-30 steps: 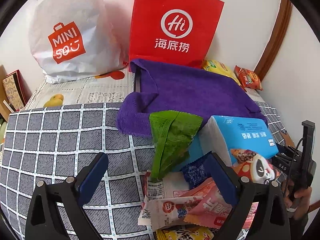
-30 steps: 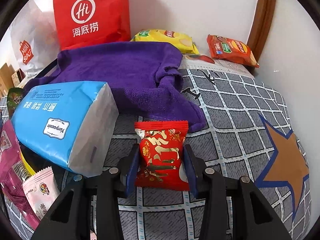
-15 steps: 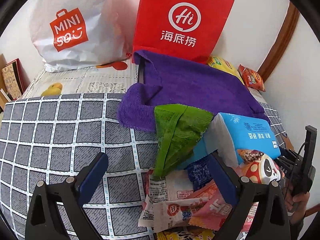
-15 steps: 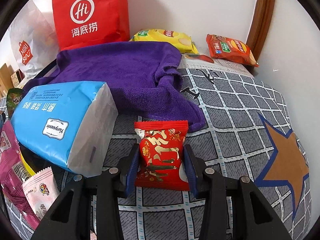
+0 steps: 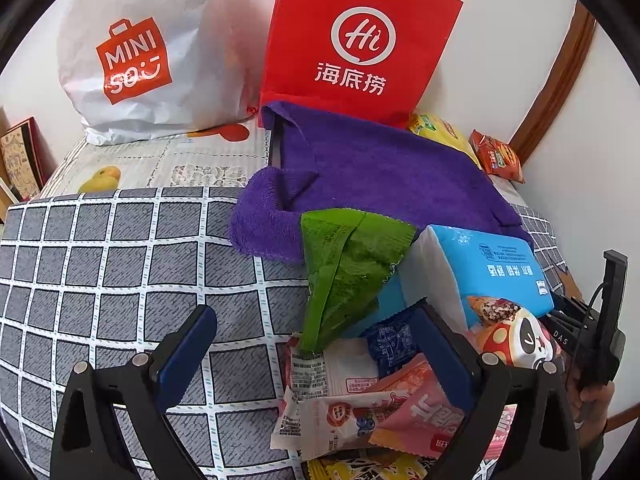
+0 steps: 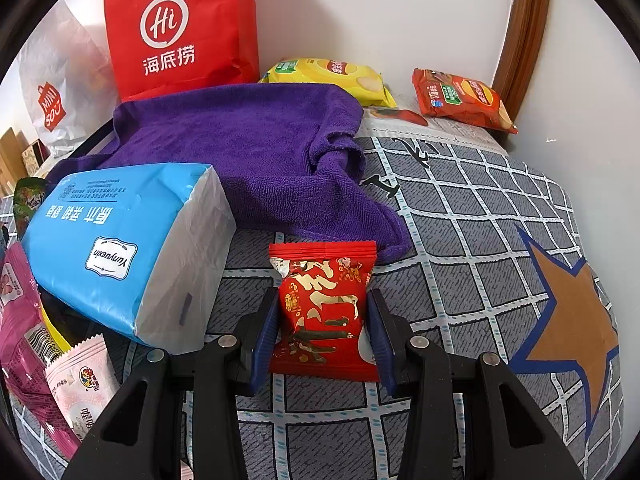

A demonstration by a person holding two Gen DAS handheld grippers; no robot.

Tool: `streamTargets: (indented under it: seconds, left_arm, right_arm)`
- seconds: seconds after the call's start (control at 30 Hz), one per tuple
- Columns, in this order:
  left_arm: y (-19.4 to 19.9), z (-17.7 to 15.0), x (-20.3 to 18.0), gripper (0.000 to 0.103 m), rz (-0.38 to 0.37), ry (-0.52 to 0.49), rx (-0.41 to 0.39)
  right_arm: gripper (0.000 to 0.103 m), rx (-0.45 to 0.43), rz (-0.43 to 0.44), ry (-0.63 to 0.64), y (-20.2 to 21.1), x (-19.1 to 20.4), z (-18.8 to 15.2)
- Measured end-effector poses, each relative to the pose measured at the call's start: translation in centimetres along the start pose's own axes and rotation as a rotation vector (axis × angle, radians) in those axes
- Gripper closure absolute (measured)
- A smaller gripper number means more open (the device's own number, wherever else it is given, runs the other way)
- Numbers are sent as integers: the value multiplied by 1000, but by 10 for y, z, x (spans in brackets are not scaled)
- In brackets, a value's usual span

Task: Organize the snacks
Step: 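Hold the red candy packet in the right gripper while the left gripper approaches the green packet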

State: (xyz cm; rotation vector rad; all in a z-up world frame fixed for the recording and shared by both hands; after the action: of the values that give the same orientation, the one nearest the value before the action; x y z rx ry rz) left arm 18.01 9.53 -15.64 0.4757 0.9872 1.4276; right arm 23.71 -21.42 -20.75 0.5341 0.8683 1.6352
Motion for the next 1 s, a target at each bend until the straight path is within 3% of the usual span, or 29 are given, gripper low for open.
streamTargets:
  seconds: [1.0]
  left_arm:
    - [3, 1, -2, 4, -5, 0, -1]
  right_arm:
    - [61, -3, 5, -2, 1, 1, 0]
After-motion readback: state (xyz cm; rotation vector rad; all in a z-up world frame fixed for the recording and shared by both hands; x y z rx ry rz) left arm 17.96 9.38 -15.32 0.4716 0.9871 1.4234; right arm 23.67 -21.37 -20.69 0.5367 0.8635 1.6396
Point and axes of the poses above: each gripper's, at about its wrist camera, not at the fingertips, and y roughly against the way its jaws point, x to its left, z to its top, the point moved 4 cm from there along -y, roughly the way its jaws point, and after that the axes turned 6 degrees about y, right-handed, at the moved point
